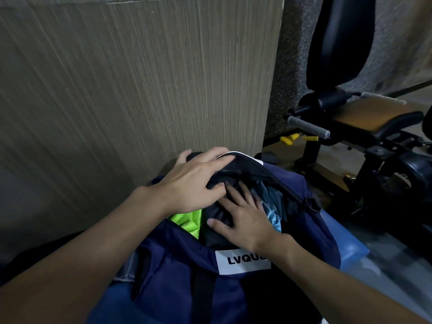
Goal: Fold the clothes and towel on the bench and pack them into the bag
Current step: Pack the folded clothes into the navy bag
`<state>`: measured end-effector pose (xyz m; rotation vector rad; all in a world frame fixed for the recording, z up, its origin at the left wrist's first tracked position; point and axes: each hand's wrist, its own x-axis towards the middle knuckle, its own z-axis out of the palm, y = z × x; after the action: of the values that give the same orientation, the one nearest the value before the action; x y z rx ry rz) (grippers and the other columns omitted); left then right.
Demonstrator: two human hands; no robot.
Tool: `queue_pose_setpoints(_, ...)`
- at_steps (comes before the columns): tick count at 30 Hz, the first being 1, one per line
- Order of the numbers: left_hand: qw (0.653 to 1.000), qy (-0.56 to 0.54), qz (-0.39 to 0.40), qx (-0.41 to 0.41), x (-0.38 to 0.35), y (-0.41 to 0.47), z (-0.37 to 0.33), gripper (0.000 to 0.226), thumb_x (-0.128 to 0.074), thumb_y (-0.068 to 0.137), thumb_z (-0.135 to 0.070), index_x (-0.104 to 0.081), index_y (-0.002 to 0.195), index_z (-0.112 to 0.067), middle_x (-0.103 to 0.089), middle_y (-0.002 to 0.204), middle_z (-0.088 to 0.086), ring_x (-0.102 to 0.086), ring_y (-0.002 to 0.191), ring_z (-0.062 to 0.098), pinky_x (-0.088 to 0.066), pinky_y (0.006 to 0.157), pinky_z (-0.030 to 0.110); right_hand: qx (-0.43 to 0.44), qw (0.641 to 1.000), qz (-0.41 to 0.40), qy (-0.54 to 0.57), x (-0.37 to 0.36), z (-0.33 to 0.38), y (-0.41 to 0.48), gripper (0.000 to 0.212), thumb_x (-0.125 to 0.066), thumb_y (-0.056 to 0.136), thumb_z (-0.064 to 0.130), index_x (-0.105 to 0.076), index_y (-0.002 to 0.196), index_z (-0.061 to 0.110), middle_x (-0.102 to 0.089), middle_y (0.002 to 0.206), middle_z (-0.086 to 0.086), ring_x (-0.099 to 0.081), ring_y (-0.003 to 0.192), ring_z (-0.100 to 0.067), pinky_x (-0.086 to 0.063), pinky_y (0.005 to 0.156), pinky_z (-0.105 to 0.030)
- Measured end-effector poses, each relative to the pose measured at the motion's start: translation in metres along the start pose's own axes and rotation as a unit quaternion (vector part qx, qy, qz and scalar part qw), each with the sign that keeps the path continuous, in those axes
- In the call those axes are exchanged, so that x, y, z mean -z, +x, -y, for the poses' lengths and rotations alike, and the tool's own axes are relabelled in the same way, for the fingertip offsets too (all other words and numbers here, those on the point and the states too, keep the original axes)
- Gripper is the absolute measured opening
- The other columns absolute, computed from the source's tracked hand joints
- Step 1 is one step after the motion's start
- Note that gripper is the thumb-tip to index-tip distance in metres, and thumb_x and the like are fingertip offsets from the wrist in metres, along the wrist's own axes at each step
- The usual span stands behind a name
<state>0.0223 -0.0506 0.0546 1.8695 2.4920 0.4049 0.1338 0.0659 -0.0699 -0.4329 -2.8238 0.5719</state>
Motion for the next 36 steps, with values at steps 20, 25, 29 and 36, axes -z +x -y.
queue_pose_setpoints(20, 0.999, 0.020, -0.004, -0.037, -0.001, -0.011, 0.006, 0.070, -0.036, 0.086, -0.047, -0.029, 0.154, -0.030, -0.018, 0.156, -0.023, -0.028, 0.139, -0.002, -0.005, 0.121, 0.056, -0.018, 0.995, 0.093, -0.032, -0.021, -0.003, 0.035, 0.093, -0.036, 0.080, 0.084, 0.009, 0.152, 0.045, 0.017, 0.162, 0.012, 0.017, 0.149, -0.017, 0.007, 0.119, -0.052)
queue_pose_setpoints(25, 0.999, 0.017, 0.000, -0.036, 0.002, -0.012, 0.004, 0.068, -0.041, 0.088, -0.042, -0.029, 0.153, -0.029, -0.019, 0.156, -0.022, -0.029, 0.139, -0.002, -0.005, 0.121, 0.056, -0.032, 0.993, 0.111, -0.014, -0.024, -0.009, 0.039, 0.098, -0.036, 0.076, 0.088, 0.012, 0.150, 0.047, 0.017, 0.162, 0.012, 0.016, 0.149, -0.016, 0.006, 0.120, -0.051)
queue_pose_setpoints(29, 0.999, 0.021, 0.013, -0.024, 0.005, -0.014, 0.005, 0.070, -0.040, 0.086, -0.043, -0.028, 0.154, -0.030, -0.018, 0.157, -0.021, -0.027, 0.141, 0.000, -0.005, 0.120, 0.055, -0.048, 0.992, 0.116, -0.014, -0.027, -0.010, 0.040, 0.101, -0.037, 0.074, 0.089, 0.011, 0.151, 0.045, 0.015, 0.163, 0.009, 0.015, 0.149, -0.015, 0.005, 0.120, -0.051)
queue_pose_setpoints(36, 0.999, 0.031, 0.016, -0.016, 0.010, -0.012, 0.005, 0.070, -0.040, 0.084, -0.042, -0.030, 0.153, -0.033, -0.021, 0.156, -0.021, -0.030, 0.138, 0.000, -0.007, 0.120, 0.056, -0.061, 0.989, 0.129, -0.038, -0.025, -0.006, 0.039, 0.101, -0.033, 0.074, 0.089, 0.014, 0.151, 0.043, 0.015, 0.163, 0.006, 0.015, 0.150, -0.019, 0.003, 0.119, -0.056)
